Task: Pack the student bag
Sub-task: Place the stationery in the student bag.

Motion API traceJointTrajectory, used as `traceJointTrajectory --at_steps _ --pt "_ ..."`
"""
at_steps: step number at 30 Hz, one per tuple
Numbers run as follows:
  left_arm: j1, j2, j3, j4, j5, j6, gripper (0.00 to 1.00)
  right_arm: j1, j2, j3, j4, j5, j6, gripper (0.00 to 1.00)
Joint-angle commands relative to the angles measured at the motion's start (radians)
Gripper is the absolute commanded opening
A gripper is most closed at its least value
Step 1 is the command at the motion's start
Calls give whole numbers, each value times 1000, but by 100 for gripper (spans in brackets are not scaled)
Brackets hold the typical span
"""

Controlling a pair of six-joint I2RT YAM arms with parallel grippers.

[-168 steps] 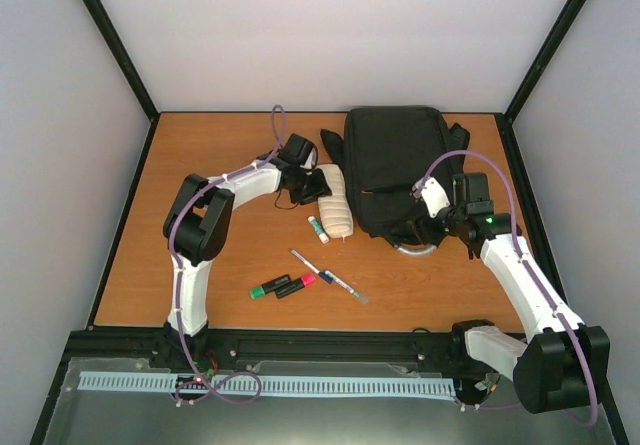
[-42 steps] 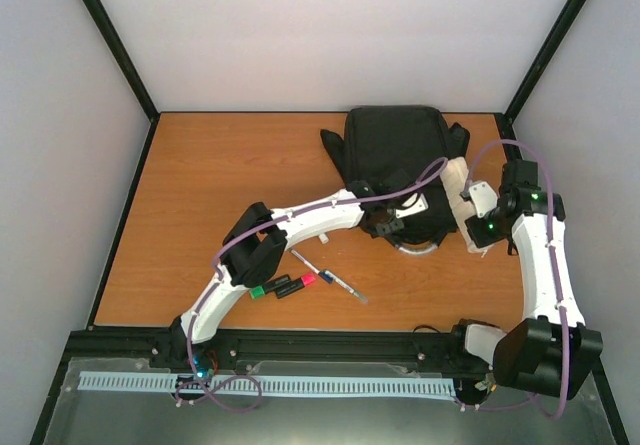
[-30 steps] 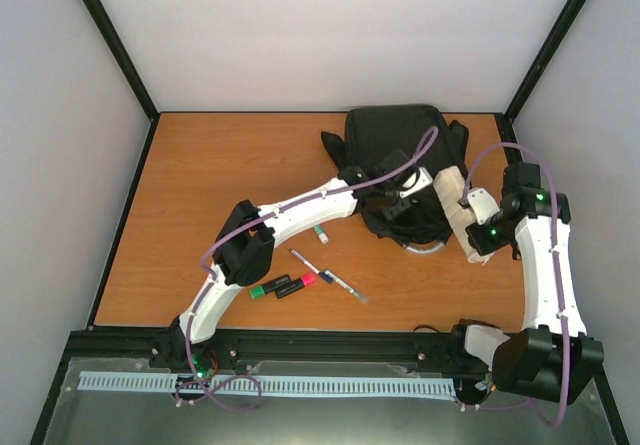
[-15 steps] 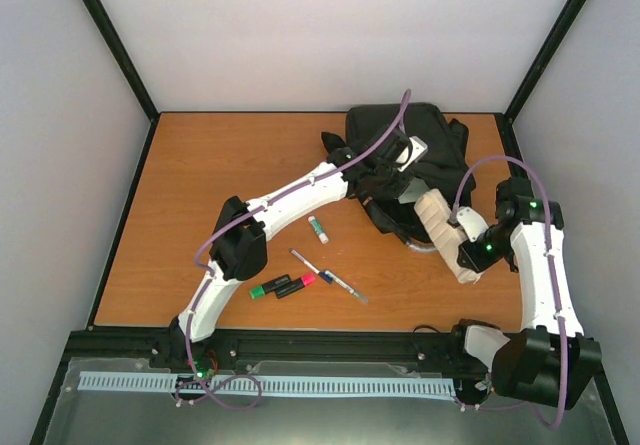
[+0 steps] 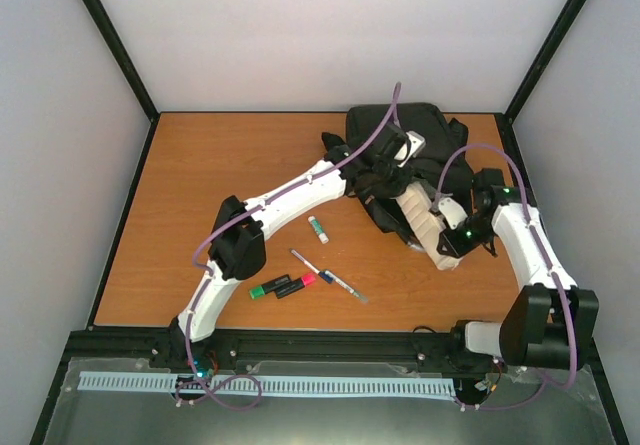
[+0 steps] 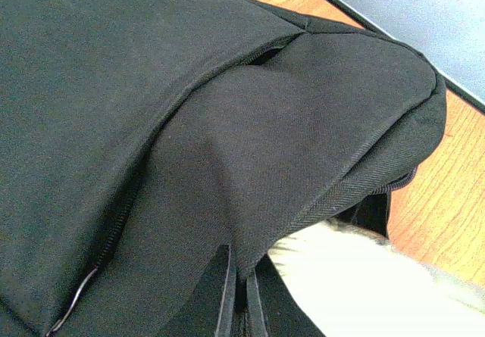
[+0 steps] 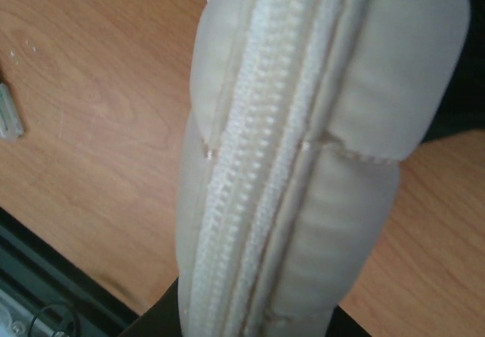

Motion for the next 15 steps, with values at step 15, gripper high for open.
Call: traceJointTrajectory --at_steps 15 --pt "6 -169 -11 132 37 -118 1 97 264 89 286 -61 149 12"
